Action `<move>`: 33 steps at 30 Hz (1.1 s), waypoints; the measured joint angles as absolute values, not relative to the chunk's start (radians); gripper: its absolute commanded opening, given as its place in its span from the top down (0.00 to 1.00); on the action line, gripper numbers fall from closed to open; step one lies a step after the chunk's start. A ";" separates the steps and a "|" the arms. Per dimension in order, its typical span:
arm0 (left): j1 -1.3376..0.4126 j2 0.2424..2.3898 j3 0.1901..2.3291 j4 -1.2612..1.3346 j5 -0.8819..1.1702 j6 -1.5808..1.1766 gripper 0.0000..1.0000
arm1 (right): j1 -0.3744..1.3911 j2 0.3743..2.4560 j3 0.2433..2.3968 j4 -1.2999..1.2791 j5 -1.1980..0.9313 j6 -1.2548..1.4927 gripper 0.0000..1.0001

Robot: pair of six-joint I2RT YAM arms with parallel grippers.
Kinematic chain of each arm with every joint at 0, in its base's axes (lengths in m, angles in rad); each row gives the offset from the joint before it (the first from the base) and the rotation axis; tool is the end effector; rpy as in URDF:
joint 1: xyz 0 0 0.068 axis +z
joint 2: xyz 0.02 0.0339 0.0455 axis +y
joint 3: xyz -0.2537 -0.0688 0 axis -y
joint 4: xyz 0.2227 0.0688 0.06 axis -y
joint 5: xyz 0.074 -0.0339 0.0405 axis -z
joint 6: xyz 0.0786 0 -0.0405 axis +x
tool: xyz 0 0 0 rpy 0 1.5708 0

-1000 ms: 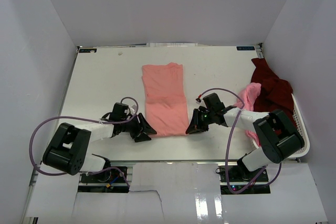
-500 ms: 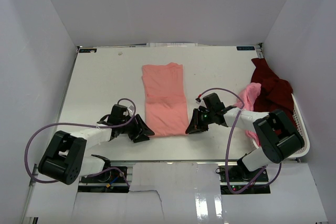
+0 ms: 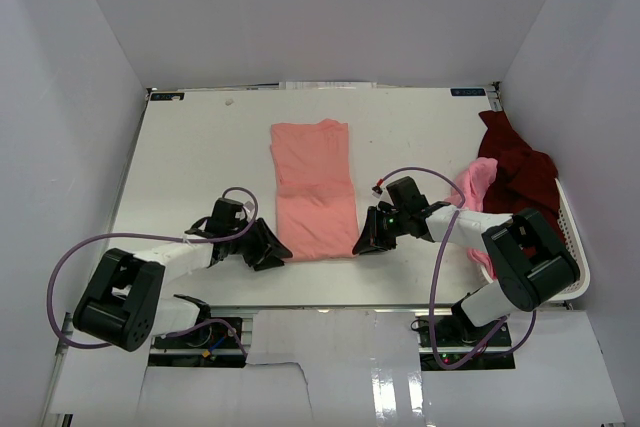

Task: Fold and stack the t-shirts
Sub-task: Grab one side of the 2/3 rectangular tshirt with both arms

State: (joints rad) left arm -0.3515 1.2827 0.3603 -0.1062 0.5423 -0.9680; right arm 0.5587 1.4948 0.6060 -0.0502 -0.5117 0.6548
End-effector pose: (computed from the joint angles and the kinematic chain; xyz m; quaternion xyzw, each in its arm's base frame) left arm 0.1768 -0.1080 0.0944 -0.2133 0.9063 -0.3620 0.0457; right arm 0.2101 0.1768 0.1164 -0.0344 0.9223 0.3690 0.1097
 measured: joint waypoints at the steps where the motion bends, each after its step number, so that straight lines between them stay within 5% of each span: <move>1: -0.352 1.283 0.361 -0.107 0.539 -0.968 0.49 | 0.559 1.495 0.606 -0.050 -0.512 0.655 0.92; 11: -0.356 1.269 0.376 -0.132 0.471 -0.972 0.56 | 0.559 1.495 0.597 -0.042 -0.512 0.656 0.92; 17: -0.355 1.269 0.376 -0.141 0.424 -0.971 0.78 | 0.559 1.495 0.591 -0.031 -0.517 0.659 0.92; 21: -0.355 1.289 0.378 -0.123 0.424 -0.968 0.81 | 0.559 1.495 0.591 -0.028 -0.520 0.663 0.92; 27: -0.355 1.321 0.385 -0.088 0.452 -0.963 1.00 | 0.559 1.495 0.591 -0.028 -0.520 0.663 0.92; 33: -0.354 1.319 0.386 -0.092 0.462 -0.946 1.00 | 0.559 1.482 0.591 -0.040 -0.519 0.662 0.92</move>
